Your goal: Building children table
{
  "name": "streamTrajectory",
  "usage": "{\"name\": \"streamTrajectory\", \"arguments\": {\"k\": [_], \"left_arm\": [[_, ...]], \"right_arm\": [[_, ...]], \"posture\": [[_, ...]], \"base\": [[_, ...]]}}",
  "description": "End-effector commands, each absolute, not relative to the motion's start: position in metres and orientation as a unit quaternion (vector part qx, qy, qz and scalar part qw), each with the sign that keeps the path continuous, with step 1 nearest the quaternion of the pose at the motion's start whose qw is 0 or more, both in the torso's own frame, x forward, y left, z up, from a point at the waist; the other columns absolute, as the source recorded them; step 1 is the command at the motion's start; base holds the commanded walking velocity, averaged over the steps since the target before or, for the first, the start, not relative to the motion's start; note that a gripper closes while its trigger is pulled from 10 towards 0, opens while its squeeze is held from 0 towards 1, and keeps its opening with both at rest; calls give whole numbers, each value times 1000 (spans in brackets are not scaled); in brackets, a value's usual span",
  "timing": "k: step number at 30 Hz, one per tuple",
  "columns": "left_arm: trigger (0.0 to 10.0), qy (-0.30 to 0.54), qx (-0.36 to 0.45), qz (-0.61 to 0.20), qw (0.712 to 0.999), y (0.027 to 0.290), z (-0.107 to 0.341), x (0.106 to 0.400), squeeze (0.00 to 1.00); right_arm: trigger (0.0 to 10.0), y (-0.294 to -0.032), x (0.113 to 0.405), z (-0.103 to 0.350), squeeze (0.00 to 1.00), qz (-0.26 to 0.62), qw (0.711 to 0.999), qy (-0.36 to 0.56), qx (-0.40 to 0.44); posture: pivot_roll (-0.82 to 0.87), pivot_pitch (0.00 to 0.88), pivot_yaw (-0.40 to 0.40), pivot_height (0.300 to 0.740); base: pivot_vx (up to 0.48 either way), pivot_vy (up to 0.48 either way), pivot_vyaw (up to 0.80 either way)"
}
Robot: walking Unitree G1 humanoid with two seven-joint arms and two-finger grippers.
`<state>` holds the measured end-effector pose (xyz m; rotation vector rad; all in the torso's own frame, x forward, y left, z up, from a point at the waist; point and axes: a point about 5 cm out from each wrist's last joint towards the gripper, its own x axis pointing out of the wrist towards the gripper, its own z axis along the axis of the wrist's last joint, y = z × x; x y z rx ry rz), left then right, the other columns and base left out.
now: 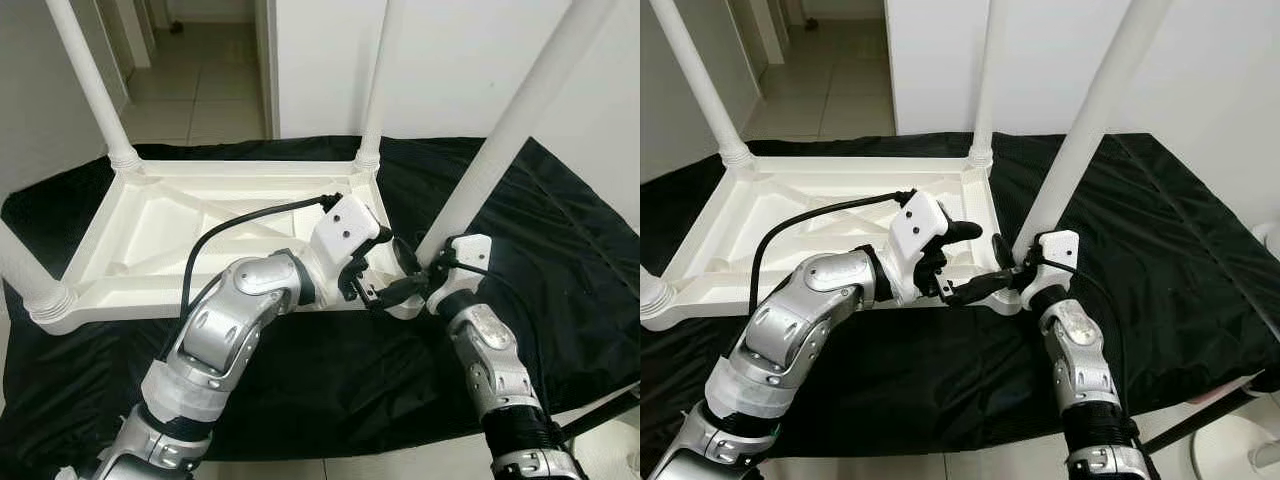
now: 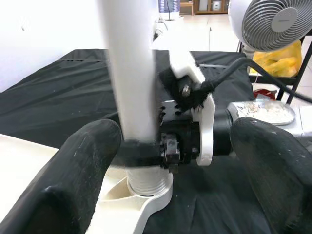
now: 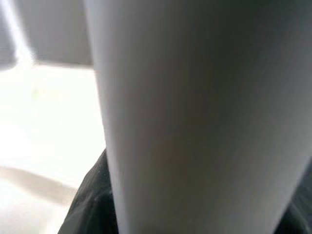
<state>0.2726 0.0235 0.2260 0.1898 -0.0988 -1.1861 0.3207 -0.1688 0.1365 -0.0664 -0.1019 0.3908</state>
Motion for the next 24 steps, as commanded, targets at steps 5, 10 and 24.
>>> {"name": "streamTrajectory", "arguments": {"k": [5,10,24], "left_arm": [[10000,-54,92,-529,842,25,229,277,0],[10000,-53,91,-529,842,25,229,277,0],[10000,-54,91,-533,840,25,229,275,0]], "right_arm": [[10000,-173,316,105,0,227,970,39,-73],[10000,-176,318,104,0,224,971,45,-77],[10000,-181,312,91,0,196,978,75,-12]], "posture": [[-47,10,9,740],[-46,13,7,740],[-53,16,15,740]], "base": [[0,0,0],[0,0,0],[0,0,0]]}}
